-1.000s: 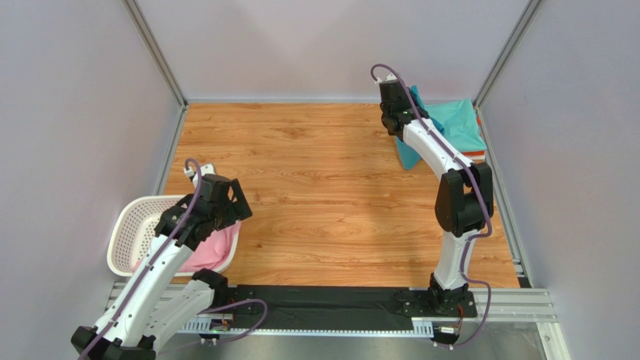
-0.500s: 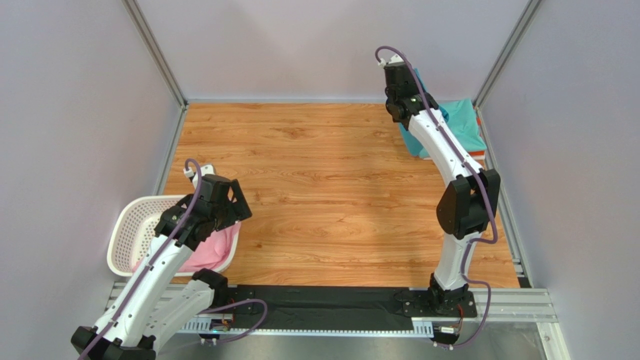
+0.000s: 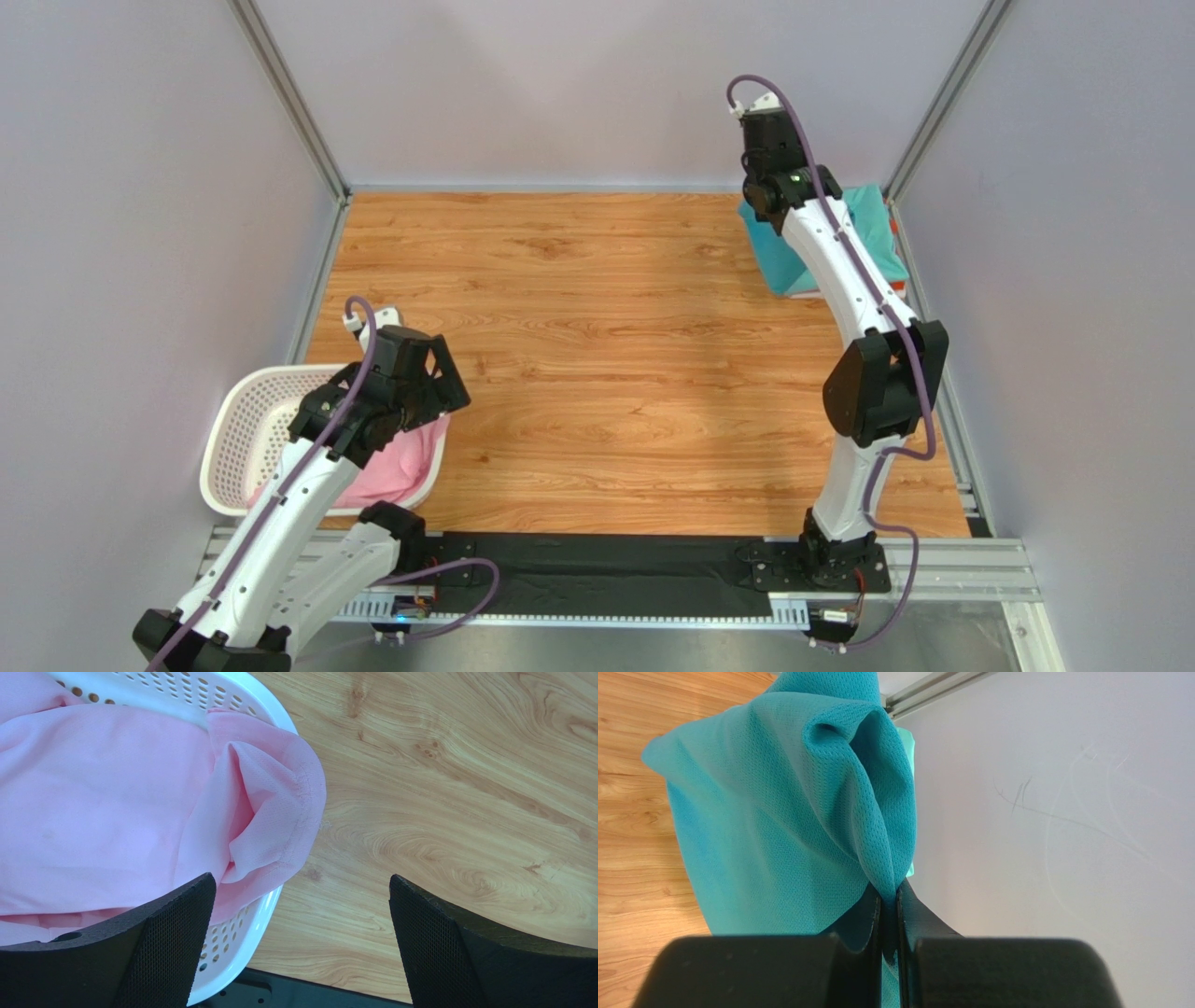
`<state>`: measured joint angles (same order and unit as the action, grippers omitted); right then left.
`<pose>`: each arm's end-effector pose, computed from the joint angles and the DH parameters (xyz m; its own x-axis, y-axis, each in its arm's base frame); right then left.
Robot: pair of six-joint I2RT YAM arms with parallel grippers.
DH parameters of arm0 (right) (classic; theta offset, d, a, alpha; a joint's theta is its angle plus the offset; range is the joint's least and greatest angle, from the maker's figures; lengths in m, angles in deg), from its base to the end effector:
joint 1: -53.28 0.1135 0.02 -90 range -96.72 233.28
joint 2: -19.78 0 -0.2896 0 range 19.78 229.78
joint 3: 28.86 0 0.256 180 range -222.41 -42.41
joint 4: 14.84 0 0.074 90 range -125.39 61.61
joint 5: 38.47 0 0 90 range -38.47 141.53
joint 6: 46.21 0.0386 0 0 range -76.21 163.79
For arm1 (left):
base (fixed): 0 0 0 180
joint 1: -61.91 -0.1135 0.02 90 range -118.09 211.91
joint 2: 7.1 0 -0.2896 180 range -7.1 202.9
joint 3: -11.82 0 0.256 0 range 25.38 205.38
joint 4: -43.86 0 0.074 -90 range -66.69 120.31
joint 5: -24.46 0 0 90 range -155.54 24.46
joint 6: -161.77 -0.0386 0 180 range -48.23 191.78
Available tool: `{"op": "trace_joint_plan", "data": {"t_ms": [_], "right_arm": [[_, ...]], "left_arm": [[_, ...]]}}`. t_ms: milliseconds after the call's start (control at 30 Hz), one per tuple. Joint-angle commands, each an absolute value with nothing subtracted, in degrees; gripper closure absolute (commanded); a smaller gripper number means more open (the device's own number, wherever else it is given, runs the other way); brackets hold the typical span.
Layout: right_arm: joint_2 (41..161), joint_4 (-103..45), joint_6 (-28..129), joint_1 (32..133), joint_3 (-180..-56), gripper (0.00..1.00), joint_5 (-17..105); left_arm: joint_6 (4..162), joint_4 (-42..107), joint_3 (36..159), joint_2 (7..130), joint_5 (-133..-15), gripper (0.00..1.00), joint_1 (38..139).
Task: Fold and stack the t-shirts
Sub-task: Neatly place the folded tshirt to the corner
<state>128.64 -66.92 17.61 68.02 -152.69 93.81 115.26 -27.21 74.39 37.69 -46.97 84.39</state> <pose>0.4348 0.0875 0.3918 -0.6695 -0.5137 -0.5366 0.0393 0.6969 -0.7161 0.1196 -0.0362 0.3070 -0.6658 -0.4305 -0.6094 -0.3745 0.8992 -0.2262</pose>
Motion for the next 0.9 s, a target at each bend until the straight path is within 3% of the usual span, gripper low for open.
{"op": "trace_joint_plan", "data": {"t_ms": [0, 867], "right_arm": [[128.8, -66.5, 19.3, 65.6, -154.8, 1.0, 92.8], [143.7, -67.7, 30.6, 50.8, -162.7, 1.0, 84.0]], "left_arm": [[116.1, -27.4, 74.7, 37.6, -45.9, 0.0, 84.4], [116.9, -28.7, 75.5, 39.3, -43.8, 0.0, 84.5]]}}
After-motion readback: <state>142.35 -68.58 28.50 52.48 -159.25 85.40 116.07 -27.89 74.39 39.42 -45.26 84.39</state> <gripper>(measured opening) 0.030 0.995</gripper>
